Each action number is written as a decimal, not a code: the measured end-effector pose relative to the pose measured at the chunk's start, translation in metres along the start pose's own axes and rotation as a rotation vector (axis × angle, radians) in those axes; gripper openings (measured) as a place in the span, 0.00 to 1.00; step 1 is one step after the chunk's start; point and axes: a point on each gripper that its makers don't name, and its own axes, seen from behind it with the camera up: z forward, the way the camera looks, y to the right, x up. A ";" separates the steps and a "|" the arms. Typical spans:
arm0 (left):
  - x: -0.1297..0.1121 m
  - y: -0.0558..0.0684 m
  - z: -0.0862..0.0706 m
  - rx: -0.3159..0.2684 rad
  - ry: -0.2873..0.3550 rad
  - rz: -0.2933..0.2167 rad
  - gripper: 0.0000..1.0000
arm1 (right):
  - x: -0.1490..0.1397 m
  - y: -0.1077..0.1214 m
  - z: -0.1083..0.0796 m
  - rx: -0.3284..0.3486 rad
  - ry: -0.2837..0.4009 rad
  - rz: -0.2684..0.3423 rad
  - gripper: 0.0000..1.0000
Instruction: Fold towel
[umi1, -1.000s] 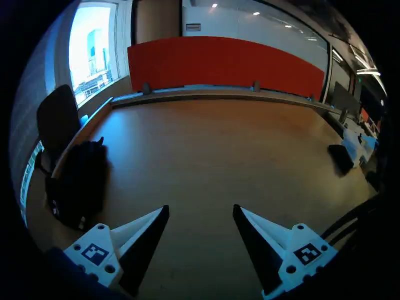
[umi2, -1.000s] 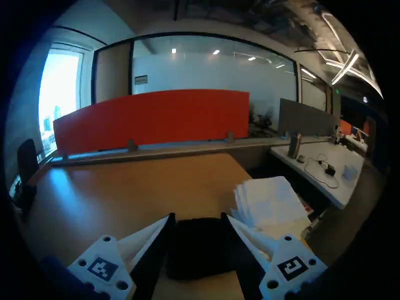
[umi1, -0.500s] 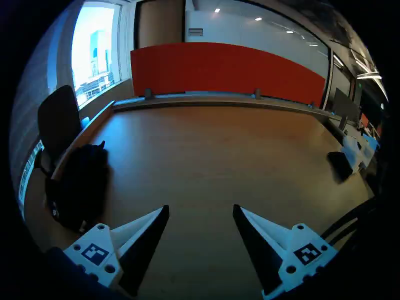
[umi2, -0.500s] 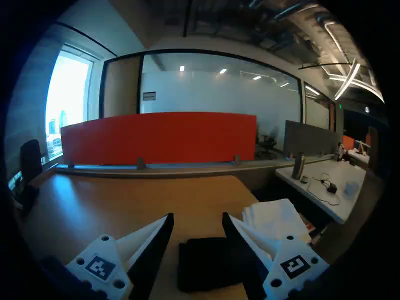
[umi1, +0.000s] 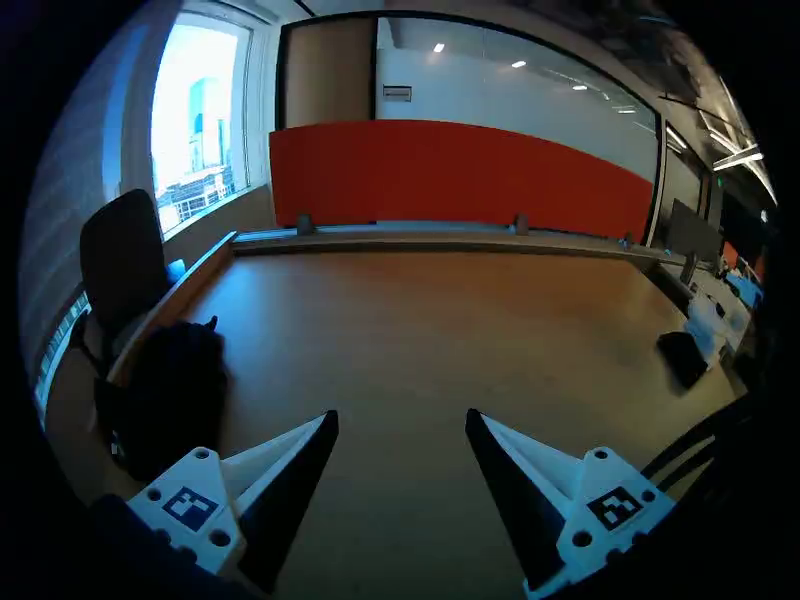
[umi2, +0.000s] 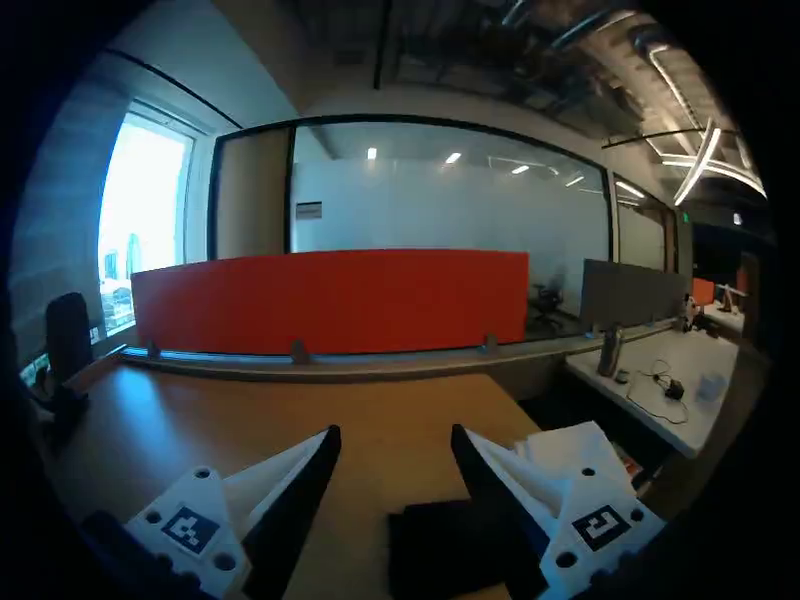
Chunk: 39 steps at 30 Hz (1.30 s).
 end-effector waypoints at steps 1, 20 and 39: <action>0.003 -0.001 0.001 0.000 0.007 -0.002 0.94 | 0.002 -0.004 0.000 0.004 0.001 -0.005 0.88; 0.079 -0.019 0.008 0.030 0.233 -0.024 0.94 | 0.031 -0.084 0.005 0.083 0.047 -0.036 0.96; 0.129 -0.019 0.002 0.032 0.395 -0.053 0.94 | 0.062 -0.158 0.008 0.086 0.106 -0.090 0.98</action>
